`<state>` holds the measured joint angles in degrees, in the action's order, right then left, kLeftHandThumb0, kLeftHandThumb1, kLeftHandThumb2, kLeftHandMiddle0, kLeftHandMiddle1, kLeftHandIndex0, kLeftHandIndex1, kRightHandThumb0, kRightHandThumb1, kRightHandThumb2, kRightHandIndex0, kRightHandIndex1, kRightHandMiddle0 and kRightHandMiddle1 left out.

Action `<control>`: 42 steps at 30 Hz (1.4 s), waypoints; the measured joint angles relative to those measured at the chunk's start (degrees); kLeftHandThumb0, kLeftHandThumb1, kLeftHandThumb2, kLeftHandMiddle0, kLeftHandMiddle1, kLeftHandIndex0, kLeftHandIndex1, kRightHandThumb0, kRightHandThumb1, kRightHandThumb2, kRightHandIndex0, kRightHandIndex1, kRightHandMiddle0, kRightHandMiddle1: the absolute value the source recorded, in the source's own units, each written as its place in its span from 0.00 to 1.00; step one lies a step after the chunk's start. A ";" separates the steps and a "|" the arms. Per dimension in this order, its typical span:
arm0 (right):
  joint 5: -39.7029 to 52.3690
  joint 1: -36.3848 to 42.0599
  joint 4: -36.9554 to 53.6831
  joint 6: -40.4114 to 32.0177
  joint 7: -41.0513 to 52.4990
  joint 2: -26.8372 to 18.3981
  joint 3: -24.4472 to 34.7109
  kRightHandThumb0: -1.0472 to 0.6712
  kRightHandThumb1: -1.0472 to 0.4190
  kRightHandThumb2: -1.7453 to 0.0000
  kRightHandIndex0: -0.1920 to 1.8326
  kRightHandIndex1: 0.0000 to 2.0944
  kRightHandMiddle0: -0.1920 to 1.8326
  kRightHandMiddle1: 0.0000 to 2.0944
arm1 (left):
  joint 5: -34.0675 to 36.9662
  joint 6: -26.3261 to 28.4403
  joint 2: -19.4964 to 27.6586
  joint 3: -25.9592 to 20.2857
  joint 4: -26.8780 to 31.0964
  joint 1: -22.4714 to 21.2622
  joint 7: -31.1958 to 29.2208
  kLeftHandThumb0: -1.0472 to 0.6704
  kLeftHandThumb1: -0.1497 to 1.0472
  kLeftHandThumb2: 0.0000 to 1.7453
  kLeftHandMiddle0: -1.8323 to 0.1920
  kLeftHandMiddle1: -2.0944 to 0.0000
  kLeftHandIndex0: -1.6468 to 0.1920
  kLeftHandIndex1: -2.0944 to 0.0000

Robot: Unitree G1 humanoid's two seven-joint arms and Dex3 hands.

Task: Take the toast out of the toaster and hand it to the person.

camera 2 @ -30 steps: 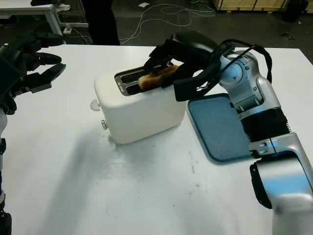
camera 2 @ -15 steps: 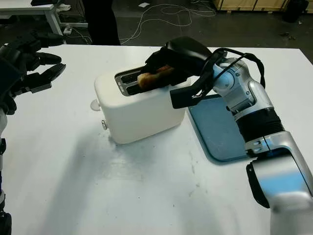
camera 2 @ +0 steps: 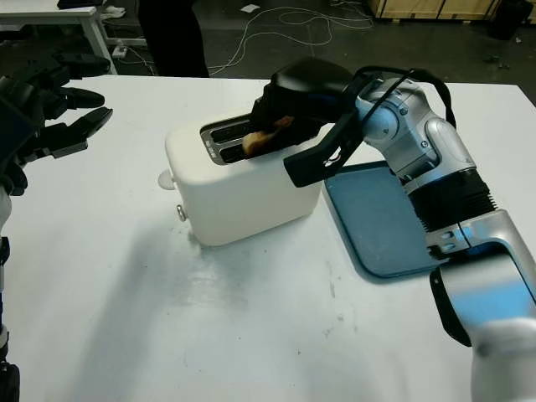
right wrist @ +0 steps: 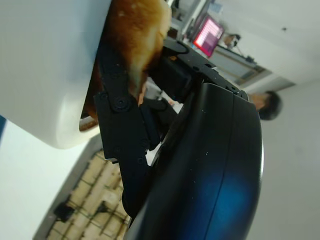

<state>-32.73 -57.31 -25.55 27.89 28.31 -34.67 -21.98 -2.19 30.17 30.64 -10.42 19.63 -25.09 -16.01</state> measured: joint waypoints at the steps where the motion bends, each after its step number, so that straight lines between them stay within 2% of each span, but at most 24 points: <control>1: -0.30 0.27 -0.29 0.81 -1.49 -0.08 0.03 0.34 0.10 0.97 0.55 0.83 0.47 0.78 | 0.00 0.00 0.00 0.00 0.00 0.00 0.04 0.46 0.82 0.21 0.84 0.52 0.74 0.70; 4: -2.47 0.97 -2.23 3.56 -7.84 -0.13 0.08 0.33 0.09 0.89 0.57 0.83 0.49 0.75 | -0.01 -0.04 0.00 0.00 0.00 0.00 0.05 0.46 0.82 0.21 0.83 0.52 0.74 0.70; 6: -4.46 0.97 -4.26 5.74 -13.19 -0.14 0.08 0.34 0.09 0.84 0.59 0.83 0.47 0.82 | -0.09 -0.15 0.01 0.01 -0.01 0.01 0.08 0.45 0.82 0.21 0.83 0.52 0.74 0.70; 11: -5.19 0.26 -10.90 7.88 -20.58 0.41 0.47 0.36 0.09 0.84 0.58 0.83 0.45 0.83 | -0.17 -0.30 0.02 0.00 0.10 0.03 0.10 0.47 0.82 0.21 0.84 0.53 0.74 0.70; 15: -1.93 -5.28 -21.84 7.60 -21.14 2.27 3.12 0.40 0.09 0.84 0.53 0.83 0.41 0.82 | -0.28 -0.30 0.05 0.02 0.51 0.14 0.13 0.47 0.82 0.21 0.83 0.53 0.74 0.70; 18: 3.68 -10.33 -30.06 4.97 -19.93 2.88 7.54 0.42 0.09 0.83 0.55 0.83 0.42 0.83 | -0.27 -0.42 0.06 0.00 0.50 0.21 0.14 0.47 0.82 0.21 0.83 0.53 0.73 0.70; 22: 11.65 -16.10 -39.55 1.76 -17.43 2.99 14.15 0.37 0.09 0.84 0.57 0.83 0.45 0.83 | -0.25 -0.75 0.07 -0.25 0.42 0.34 0.14 0.47 0.82 0.21 0.82 0.53 0.73 0.70; 28: 24.63 -19.05 -45.59 -9.21 -9.01 4.38 24.85 0.37 0.09 0.81 0.56 0.83 0.40 0.83 | -0.26 -1.93 0.08 -0.27 -0.14 0.37 0.14 0.46 0.81 0.21 0.82 0.53 0.73 0.70; 31: 25.30 -19.14 -46.26 -10.56 -8.62 4.37 26.05 0.34 0.09 0.85 0.56 0.83 0.41 0.83 | -0.29 -3.04 0.21 -0.27 -0.39 0.40 0.14 0.46 0.81 0.21 0.82 0.53 0.72 0.70; 35: 25.43 -19.17 -47.35 -12.32 -10.41 4.35 26.97 0.40 0.09 0.83 0.54 0.83 0.39 0.83 | -0.12 -3.12 0.22 -0.50 -0.45 0.42 0.14 0.46 0.81 0.21 0.82 0.53 0.73 0.70; 42: 24.65 -17.73 -48.52 -15.55 -23.46 5.29 27.04 0.47 0.09 0.80 0.47 0.83 0.32 0.83 | -0.18 -3.77 0.23 -0.73 -0.88 0.46 0.15 0.45 0.81 0.21 0.82 0.53 0.72 0.70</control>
<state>-8.07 -75.05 -74.06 12.34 4.85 -29.38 5.06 -2.36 26.41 30.87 -11.15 18.75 -24.63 -15.86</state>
